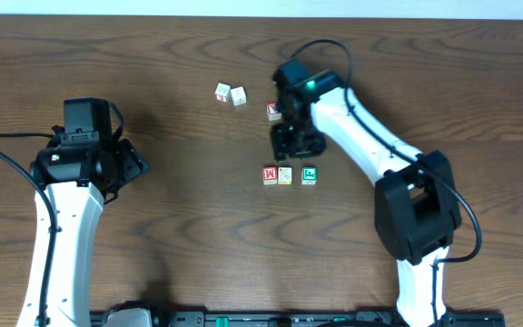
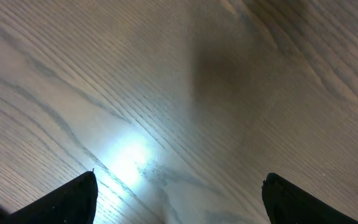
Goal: Lift 3 blocks
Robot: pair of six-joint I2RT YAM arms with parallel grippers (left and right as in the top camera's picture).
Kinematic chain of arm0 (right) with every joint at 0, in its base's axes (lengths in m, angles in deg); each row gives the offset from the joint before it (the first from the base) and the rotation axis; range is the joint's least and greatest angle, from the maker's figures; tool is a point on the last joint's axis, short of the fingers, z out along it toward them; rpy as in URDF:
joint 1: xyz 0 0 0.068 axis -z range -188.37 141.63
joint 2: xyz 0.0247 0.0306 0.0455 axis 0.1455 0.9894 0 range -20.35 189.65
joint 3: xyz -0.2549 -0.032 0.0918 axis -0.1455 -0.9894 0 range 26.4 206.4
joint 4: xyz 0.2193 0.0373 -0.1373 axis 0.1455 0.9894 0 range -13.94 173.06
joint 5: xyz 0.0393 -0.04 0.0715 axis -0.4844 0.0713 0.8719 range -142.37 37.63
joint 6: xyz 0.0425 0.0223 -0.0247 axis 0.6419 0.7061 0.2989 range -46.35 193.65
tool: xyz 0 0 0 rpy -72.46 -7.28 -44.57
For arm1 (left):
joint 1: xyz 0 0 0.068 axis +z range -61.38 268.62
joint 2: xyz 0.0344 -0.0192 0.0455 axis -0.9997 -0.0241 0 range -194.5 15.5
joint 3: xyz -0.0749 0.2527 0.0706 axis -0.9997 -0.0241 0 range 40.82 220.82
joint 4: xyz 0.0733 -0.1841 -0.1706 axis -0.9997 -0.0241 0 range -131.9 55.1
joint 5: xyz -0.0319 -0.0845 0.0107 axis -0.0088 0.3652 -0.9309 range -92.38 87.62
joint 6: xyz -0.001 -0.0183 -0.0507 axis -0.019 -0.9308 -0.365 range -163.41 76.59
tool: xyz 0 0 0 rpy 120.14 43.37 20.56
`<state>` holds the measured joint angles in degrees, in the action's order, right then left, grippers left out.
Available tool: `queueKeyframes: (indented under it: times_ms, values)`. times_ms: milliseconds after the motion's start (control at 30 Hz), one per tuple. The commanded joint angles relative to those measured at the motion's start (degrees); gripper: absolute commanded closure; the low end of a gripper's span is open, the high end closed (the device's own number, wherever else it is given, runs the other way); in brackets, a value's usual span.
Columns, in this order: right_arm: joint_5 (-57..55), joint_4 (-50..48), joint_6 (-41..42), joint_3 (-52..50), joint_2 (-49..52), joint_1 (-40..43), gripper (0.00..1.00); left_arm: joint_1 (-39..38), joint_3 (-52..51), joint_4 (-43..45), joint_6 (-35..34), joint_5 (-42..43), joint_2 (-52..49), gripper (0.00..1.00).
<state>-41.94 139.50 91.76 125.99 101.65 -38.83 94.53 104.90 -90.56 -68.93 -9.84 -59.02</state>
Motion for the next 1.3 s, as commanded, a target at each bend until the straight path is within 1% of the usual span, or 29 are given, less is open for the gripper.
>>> queueKeyframes:
  times_ms: [0, 233, 333, 467, 567, 633, 700, 767, 1000, 1200, 1267]
  values:
    - [-3.1, -2.2, -1.0, 0.9, 0.4, -1.7, 0.54, 0.2, 0.2, -0.2, -0.3, -0.5, -0.2, 0.15]
    - [-7.0, -9.5, -1.0, 0.8, 0.4, -5.2, 0.72, 0.2, 0.2, -0.2, -0.3, -0.5, -0.2, 0.15]
    - [-7.4, -12.0, -0.9, 0.5, 0.4, -6.8, 0.75, 0.2, 0.2, -0.2, -0.3, -0.5, -0.2, 0.15]
    - [-11.6, -14.0, 3.0, -0.7, 0.4, -8.7, 0.85, 0.2, 0.2, -0.2, -0.3, -0.5, -0.2, 0.15]
    - [-15.6, -14.5, 4.6, -1.9, 0.4, -9.6, 0.90, 0.2, 0.2, -0.2, -0.3, -0.5, -0.2, 0.15]
    - [-15.8, -15.3, 4.9, -2.9, 0.4, -9.8, 0.91, 0.2, 0.2, -0.2, -0.3, -0.5, -0.2, 0.15]
    - [-15.7, -15.9, 6.6, -3.7, 0.4, -9.8, 0.96, 0.2, 0.2, -0.2, -0.3, -0.5, -0.2, 0.15]
    - [-15.7, -16.3, 8.2, -4.6, 0.4, -9.9, 0.99, 0.2, 0.2, -0.2, -0.3, -0.5, -0.2, 0.15]
    - [-15.7, -17.9, 9.2, -7.8, 0.4, -9.9, 0.99, 0.2, 0.2, -0.2, -0.3, -0.5, -0.2, 0.15]
    - [-15.7, -17.7, 9.4, -8.2, 0.4, -10.1, 0.99, 0.2, 0.2, -0.2, -0.3, -0.5, -0.2, 0.15]
    - [-15.7, -17.3, 10.6, -8.3, 0.4, -10.1, 0.99, 0.2, 0.2, -0.2, -0.3, -0.5, -0.2, 0.15]
